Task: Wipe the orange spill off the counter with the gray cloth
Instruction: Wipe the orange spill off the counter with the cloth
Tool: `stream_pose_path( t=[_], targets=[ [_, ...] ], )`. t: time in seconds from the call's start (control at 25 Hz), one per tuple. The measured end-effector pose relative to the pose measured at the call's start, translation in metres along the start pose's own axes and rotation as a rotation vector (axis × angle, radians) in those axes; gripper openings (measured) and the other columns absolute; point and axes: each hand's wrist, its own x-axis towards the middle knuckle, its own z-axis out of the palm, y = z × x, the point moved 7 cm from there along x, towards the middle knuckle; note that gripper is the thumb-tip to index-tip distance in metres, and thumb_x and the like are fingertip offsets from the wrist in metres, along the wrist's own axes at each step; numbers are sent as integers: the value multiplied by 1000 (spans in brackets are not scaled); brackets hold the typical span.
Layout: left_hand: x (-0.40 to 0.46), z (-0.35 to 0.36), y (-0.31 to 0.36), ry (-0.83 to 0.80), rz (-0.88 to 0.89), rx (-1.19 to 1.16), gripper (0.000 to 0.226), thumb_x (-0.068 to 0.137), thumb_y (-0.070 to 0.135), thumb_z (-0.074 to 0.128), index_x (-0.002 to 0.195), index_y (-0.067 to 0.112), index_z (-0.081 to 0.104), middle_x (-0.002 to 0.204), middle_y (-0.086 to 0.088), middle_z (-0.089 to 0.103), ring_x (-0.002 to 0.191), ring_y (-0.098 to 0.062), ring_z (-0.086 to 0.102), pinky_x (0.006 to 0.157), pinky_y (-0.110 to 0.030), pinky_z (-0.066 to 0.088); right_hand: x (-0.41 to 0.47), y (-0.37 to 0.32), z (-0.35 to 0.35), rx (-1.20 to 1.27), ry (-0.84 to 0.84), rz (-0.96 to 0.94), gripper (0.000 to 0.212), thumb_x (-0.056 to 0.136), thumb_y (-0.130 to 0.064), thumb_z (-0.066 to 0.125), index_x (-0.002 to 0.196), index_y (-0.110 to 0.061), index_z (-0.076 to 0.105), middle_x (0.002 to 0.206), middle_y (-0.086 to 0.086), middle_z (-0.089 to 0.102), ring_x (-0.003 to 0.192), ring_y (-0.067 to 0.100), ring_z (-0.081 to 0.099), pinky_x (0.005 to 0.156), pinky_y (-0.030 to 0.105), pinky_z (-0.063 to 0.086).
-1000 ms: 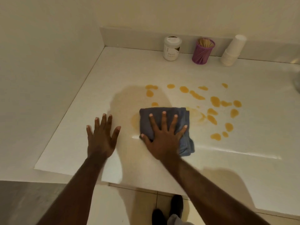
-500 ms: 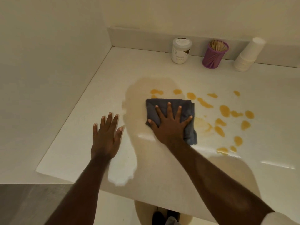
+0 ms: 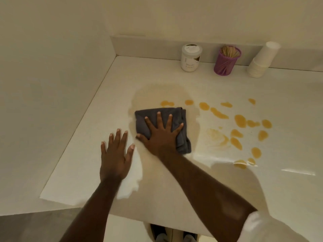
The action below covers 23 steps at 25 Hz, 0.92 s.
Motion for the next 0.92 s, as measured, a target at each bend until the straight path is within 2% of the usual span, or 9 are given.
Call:
stream_pose_path(
  t=[0.2,0.36,0.56,0.64,0.8,0.92],
  targets=[
    [12,-2,-1,-11,31,39,75,89,66,-2,152,28,16,161,2,5,150,-26,4,119,-50,-8,10,90,-22,-32,46,268,83,79,-88,17,152,-49,9,167,-1,1,151,39,-8,104,78,-13],
    [51,-9,-4,-16,76,-11,75,88,66,-3,152,30,10,162,4,-2,150,-20,-5,117,-46,-15,-32,83,-13,-48,61,340,76,87,-79,17,154,-45,4,167,3,-5,150,40,-13,106,77,-15],
    [72,0,13,-45,131,-78,66,93,58,9,152,29,11,163,2,2,150,-20,-3,119,-50,-8,-8,12,0,-22,36,208,77,85,-80,11,153,-45,5,167,5,-4,149,42,-17,105,74,-23],
    [70,5,21,-47,170,-69,66,93,59,7,152,30,11,161,5,-1,150,-20,-4,119,-50,-7,25,2,-3,-9,15,171,77,86,-80,18,154,-44,7,167,6,-3,149,42,-17,105,74,-22],
    [69,4,21,-9,198,-82,64,93,59,6,152,33,12,161,6,1,150,-22,-1,120,-51,-4,85,17,-20,-41,-26,132,81,86,-81,23,154,-41,11,167,7,-3,148,42,-19,107,74,-20],
    [72,3,22,-9,204,-93,67,92,63,3,152,35,11,162,7,0,150,-20,-3,120,-51,-5,104,65,-36,-38,-24,213,86,81,-86,22,154,-42,11,167,6,-4,148,44,-18,105,77,-17]
  ],
)
